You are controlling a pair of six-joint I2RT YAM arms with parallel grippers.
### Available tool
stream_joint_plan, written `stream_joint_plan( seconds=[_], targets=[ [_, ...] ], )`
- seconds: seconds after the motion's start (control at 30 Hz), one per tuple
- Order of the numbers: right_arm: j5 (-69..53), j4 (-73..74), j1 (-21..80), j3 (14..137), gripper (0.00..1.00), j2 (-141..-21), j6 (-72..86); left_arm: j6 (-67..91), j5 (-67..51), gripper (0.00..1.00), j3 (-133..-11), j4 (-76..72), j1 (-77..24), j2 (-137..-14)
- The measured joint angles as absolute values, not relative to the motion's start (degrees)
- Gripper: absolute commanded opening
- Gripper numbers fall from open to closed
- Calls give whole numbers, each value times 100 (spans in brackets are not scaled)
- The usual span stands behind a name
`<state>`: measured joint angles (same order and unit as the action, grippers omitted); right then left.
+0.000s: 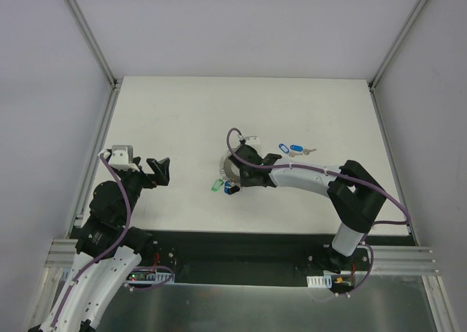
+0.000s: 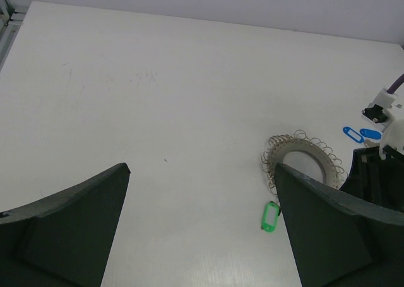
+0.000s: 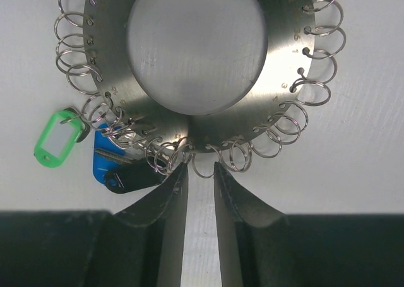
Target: Put the keys on the keyring
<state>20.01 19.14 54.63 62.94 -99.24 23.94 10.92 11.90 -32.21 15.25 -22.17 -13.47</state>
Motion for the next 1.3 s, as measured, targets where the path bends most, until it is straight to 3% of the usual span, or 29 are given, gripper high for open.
stream_joint_plan(
  seconds=[0.93, 1.23, 1.3],
  targets=[
    [1879, 1664, 5389, 5857, 21, -9929, 3129, 1092, 1188, 99, -3221, 1525, -2220, -1347],
    [1715, 1302, 5269, 5717, 1, -9931, 3308, 1092, 1186, 99, -3221, 1525, -2220, -1347],
    [1717, 1236, 5271, 5708, 1, -9929, 3301, 1092, 1184, 99, -3221, 1525, -2220, -1347]
  ],
)
